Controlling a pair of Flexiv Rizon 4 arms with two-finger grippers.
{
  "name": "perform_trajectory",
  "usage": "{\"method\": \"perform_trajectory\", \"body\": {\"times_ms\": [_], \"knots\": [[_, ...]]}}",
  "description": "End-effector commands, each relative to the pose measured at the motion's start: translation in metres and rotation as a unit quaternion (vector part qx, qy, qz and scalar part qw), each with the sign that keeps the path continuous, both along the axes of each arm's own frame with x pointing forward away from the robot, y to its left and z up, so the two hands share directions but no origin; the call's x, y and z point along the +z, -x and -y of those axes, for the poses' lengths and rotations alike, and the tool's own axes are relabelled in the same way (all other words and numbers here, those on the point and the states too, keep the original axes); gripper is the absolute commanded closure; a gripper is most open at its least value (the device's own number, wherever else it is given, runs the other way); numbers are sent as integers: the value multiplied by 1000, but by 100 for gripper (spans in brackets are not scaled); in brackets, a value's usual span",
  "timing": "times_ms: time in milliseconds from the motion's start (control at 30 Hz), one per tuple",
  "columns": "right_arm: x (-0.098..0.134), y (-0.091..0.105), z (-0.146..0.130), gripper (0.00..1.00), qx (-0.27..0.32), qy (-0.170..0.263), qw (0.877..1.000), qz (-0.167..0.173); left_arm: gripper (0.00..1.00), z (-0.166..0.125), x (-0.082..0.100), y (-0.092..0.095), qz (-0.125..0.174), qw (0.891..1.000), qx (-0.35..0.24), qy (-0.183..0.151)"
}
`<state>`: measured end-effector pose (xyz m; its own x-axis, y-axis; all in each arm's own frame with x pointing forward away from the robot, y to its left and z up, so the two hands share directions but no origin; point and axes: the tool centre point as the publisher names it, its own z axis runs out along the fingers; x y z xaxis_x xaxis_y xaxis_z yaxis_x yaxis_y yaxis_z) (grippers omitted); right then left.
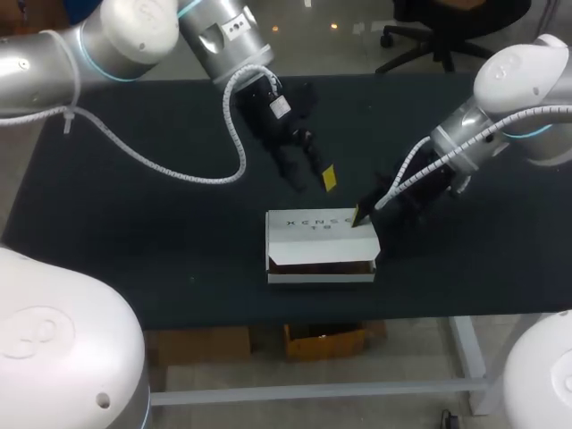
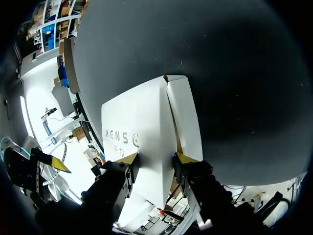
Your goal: Assemble the packaging by folding the flat box into shape, placing the metal phone stand inside, and closing the box properly
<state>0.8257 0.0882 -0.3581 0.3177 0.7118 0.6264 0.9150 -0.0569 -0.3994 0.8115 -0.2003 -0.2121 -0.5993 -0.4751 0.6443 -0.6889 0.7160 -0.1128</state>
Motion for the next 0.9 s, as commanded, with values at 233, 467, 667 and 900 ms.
{"method": "perform_trajectory", "body": {"times_ms": [233,467,667,900], "knots": [[-2,-2,0,56,2,-1,1000,-2,0,-17,-12,-18,66,996,-50,-19],[-2,-2,0,57,2,-1,1000,-2,0,-27,-16,-23,119,988,-88,-48],[-2,-2,0,57,2,-1,1000,-2,0,-30,-24,-24,166,973,-142,-70],[-2,-2,0,57,2,-1,1000,-2,0,-31,-37,-20,200,954,-209,-78]]}}
